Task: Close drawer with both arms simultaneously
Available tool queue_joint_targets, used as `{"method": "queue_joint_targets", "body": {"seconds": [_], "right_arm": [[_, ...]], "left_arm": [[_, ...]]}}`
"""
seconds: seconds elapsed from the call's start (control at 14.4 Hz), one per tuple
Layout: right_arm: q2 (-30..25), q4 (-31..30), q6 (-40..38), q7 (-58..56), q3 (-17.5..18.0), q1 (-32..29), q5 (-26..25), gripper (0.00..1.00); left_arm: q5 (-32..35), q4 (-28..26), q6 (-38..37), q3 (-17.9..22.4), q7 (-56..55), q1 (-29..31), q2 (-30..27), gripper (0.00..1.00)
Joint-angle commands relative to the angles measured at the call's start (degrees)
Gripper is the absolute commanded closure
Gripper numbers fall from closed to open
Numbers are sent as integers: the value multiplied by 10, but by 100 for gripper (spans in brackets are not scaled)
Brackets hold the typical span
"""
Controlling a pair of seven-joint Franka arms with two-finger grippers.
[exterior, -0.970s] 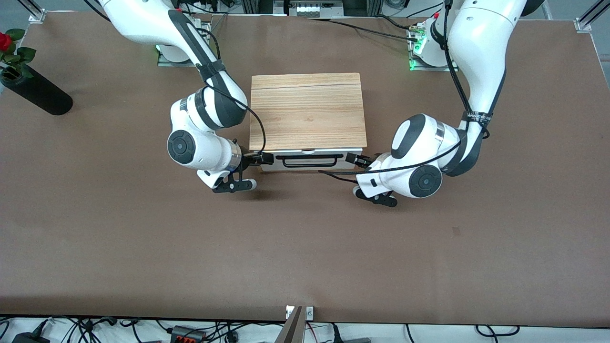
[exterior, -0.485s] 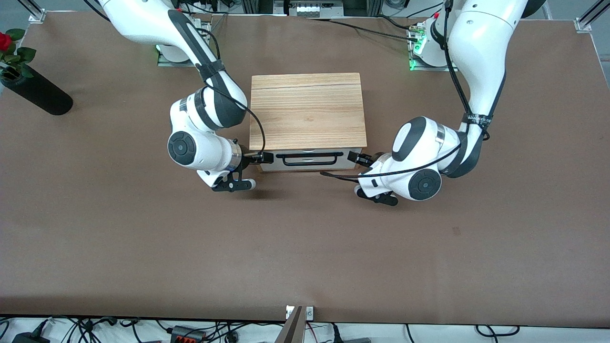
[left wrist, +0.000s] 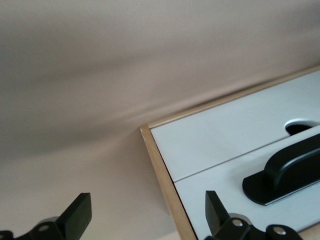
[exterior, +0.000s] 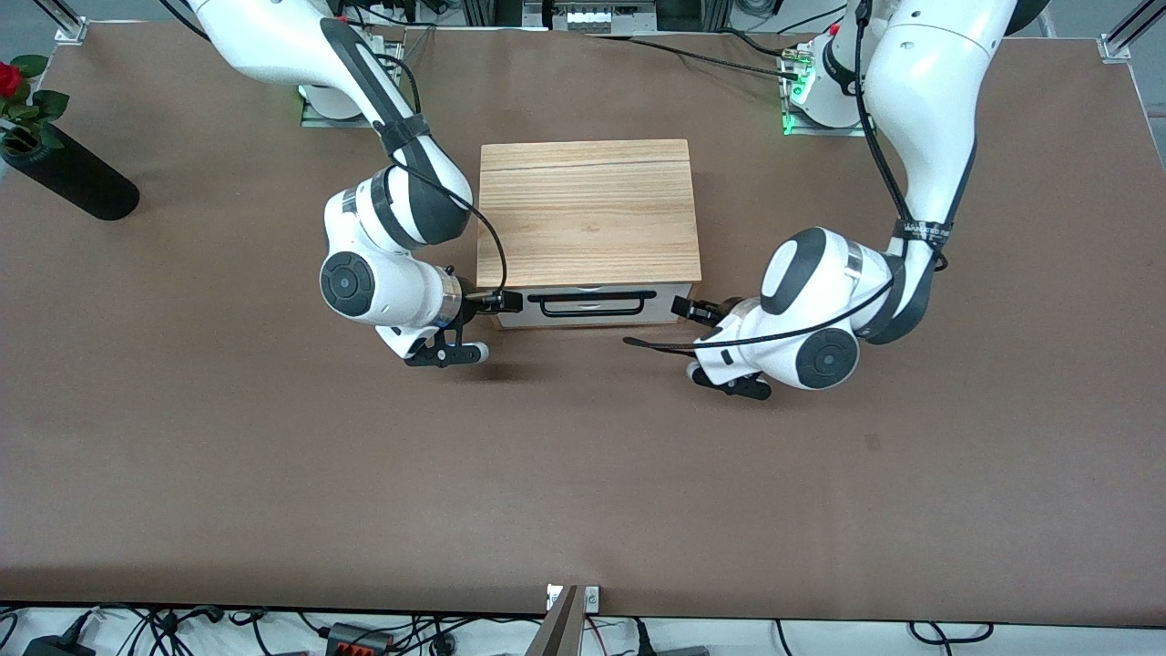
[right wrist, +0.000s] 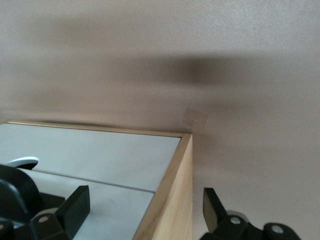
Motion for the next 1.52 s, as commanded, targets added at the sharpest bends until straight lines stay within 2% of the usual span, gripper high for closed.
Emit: {"method": "queue_joint_targets", "body": {"seconds": [0.0, 0.14, 0.28, 0.42, 0.55, 0.76, 0.9, 1.04, 1.11, 1.18, 1.32, 1.46], "right_arm": [[-33, 16, -48, -6, -18, -5, -13, 0], [-45, 47, -86, -5, -40, -5, -34, 0], [-51, 97, -140, -6, -71, -5, -72, 0], [-58, 152, -210, -10, -105, -7, -124, 0], [-58, 210, -263, -14, -141, -7, -157, 0], [-59, 254, -328, -70, -198, -15, -161, 0], [-60, 298, -359, -133, -222, -21, -163, 0], [-89, 293, -376, -141, -205, -47, -187, 0], [-116, 260, -380, -140, -170, -76, -203, 0], [-151, 212, -374, -134, -133, -111, -220, 0], [-226, 102, -311, -134, -51, -186, -242, 0], [-301, -26, -209, -131, -3, -255, -236, 0]], "left_arm": [[-11, 41, -6, 4, 6, 23, -7, 0], [-4, 71, -9, 4, 4, 47, -21, 0], [-1, 73, -10, 6, 6, 69, -45, 0], [57, 73, -12, 5, 5, 84, -79, 0], [79, 73, -24, 7, 2, 100, -104, 0], [120, 77, -85, 28, -4, 126, -123, 0], [129, 77, -111, 47, 3, 151, -164, 0], [128, 77, -125, 46, 2, 175, -195, 0], [130, 77, -125, 49, 0, 180, -204, 0], [131, 76, -126, 48, 0, 181, -208, 0], [131, 70, -143, 41, -3, 179, -218, 0], [131, 41, -155, 39, -4, 179, -244, 0]]}}
